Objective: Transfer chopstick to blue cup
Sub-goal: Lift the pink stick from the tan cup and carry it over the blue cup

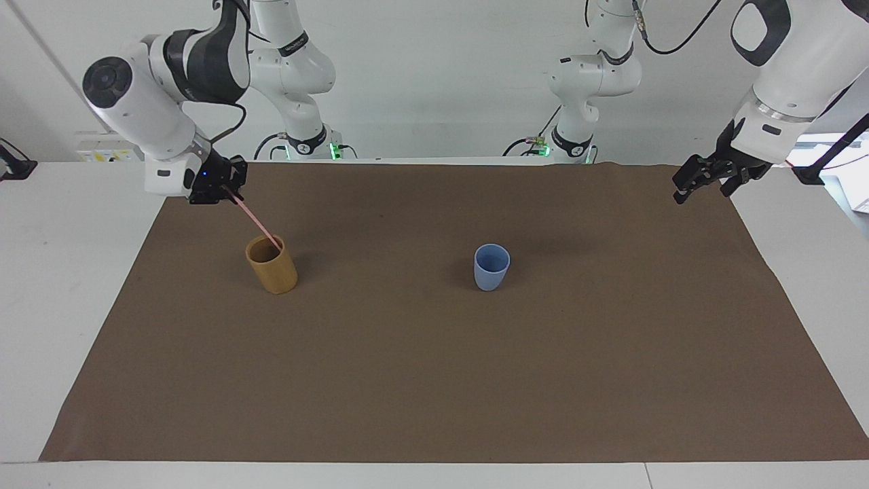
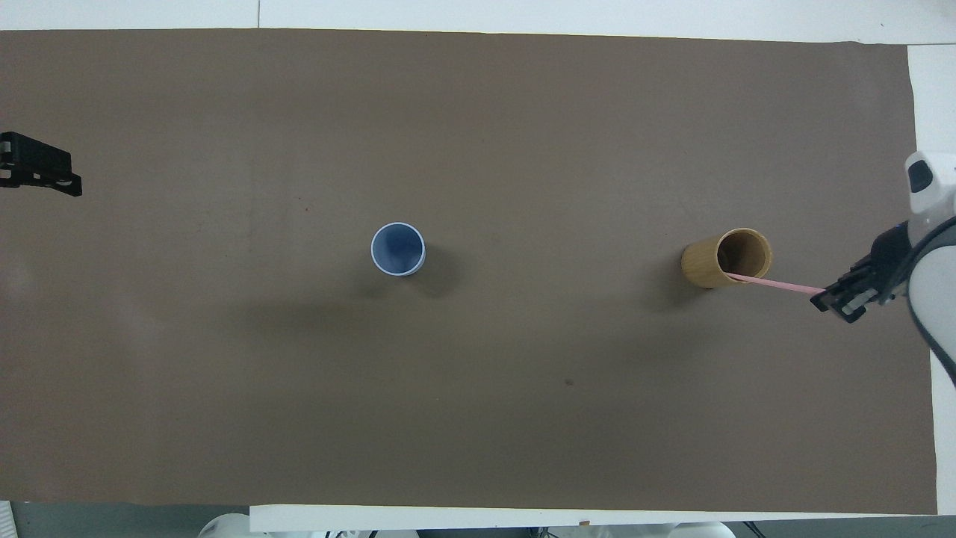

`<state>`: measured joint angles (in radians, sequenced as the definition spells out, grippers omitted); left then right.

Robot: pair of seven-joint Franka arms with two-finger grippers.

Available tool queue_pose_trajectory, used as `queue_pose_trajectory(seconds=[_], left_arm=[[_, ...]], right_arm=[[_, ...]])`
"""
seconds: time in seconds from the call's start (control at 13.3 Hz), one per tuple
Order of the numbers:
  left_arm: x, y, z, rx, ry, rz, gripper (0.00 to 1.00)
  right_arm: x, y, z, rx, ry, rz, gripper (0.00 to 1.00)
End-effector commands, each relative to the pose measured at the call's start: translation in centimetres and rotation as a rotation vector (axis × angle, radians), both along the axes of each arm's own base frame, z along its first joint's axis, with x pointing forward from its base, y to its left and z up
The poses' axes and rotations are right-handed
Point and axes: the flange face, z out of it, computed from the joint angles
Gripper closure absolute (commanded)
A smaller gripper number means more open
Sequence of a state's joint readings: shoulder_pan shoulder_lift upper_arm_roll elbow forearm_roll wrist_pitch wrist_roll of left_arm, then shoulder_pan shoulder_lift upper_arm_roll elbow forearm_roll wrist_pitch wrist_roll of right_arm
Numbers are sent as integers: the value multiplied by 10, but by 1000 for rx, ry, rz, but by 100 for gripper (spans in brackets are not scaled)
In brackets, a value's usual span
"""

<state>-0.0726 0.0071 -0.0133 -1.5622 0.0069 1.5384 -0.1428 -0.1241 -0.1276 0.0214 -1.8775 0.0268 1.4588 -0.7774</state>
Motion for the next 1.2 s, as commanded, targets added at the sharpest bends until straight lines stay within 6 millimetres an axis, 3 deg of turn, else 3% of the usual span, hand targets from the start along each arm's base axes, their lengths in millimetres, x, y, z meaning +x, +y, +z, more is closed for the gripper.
queue_pose_trajectory(seconds=[0.0,0.07,0.15,0.3,0.45,0.6,0.82,0.97,1.12], left_arm=[[-2,0,2,0,9,-3,0],[-2,-1,2,0,9,-5,0],[-2,0,2,0,9,-3,0],[-2,0,2,0,9,-3,0],[-2,0,2,0,9,-3,0],[-3,-1,2,0,11,-5,0],[-2,0,2,0,11,-3,0],[-2,0,2,0,11,-3,0],[-2,0,2,0,9,-3,0]], right_arm=[[-9,1,75,-25,6,-5,100],[-14,6,99,-17,4,-23,100],[-16,34,111,-14,11,-37,100],[-19,112,125,1,-2,-121,100],[-26,211,124,-20,-70,-244,100],[-25,277,108,45,-51,-293,100],[-18,343,86,78,-79,-360,100],[-12,403,42,78,-67,-425,100],[-22,442,17,67,-53,-417,100]])
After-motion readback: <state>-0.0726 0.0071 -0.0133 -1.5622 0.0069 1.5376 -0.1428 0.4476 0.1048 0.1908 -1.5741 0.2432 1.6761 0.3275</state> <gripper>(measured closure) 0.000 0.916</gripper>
